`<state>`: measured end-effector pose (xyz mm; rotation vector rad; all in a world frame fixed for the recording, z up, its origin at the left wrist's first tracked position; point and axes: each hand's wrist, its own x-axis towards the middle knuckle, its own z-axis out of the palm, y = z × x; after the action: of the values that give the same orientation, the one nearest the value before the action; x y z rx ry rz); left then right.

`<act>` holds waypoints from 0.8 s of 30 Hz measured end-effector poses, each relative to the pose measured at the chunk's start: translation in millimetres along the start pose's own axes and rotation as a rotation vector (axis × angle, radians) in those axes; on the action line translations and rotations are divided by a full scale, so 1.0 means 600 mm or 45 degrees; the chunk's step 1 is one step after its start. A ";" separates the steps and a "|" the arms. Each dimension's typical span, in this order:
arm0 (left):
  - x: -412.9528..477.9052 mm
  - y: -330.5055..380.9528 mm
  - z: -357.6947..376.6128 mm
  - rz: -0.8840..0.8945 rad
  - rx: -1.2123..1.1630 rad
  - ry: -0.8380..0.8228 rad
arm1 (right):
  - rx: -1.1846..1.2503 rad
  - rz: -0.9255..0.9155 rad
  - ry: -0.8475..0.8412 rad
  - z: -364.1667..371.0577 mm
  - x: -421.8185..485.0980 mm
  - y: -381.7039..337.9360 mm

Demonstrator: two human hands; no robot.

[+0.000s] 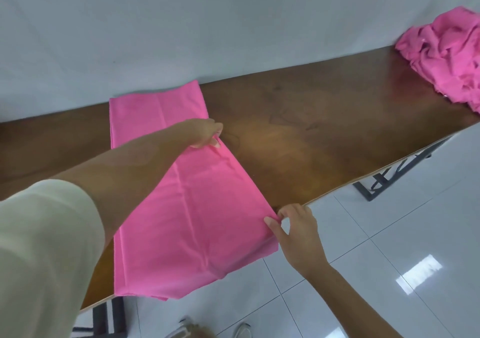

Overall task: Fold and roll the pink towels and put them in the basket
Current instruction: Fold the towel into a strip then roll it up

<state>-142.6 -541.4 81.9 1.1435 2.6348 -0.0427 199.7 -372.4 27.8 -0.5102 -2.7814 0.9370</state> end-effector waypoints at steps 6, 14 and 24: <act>-0.017 -0.012 -0.021 -0.035 -0.032 0.020 | 0.220 0.143 -0.150 -0.009 -0.028 -0.007; -0.050 -0.048 -0.060 -0.083 0.017 0.111 | 0.150 0.231 -0.070 0.021 -0.061 0.018; -0.095 -0.088 -0.104 0.011 -0.045 0.276 | -0.078 0.277 0.103 -0.003 -0.103 -0.039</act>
<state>-157.8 -610.0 152.2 1.2095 2.8048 0.1369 251.6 -411.3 40.8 -0.8549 -2.7283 0.8524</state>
